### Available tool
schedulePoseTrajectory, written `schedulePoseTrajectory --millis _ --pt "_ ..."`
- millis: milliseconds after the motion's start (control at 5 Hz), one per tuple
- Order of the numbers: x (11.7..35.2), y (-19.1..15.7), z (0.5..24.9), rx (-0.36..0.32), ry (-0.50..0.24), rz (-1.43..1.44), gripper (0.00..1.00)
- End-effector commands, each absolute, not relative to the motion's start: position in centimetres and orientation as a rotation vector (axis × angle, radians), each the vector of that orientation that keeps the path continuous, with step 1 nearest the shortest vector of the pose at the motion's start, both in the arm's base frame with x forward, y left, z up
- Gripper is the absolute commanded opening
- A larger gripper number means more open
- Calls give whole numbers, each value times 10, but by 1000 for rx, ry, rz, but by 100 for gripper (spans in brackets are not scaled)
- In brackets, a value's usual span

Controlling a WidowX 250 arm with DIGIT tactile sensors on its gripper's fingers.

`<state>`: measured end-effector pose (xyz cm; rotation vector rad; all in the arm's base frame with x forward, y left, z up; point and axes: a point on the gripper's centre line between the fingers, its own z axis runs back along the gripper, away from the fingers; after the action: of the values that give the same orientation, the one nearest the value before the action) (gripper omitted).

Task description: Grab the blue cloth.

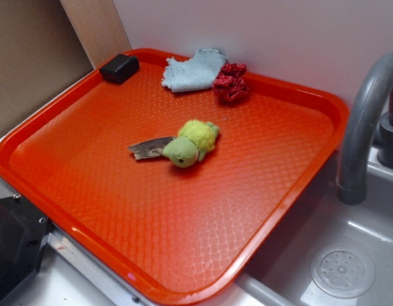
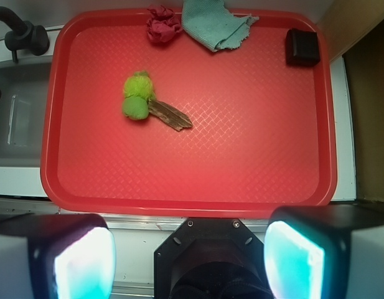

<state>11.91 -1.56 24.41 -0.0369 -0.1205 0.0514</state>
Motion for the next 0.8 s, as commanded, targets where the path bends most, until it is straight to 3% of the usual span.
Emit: schedulePoseTrajectory --millis 0,200,400,600 --pt "119 -16 244 -37 -120 51 100" --pt "167 -13 202 -63 -272 -38 100" --pt "213 2 178 -15 -362 -88 100" --pt "247 27 148 41 -313 -27 100"
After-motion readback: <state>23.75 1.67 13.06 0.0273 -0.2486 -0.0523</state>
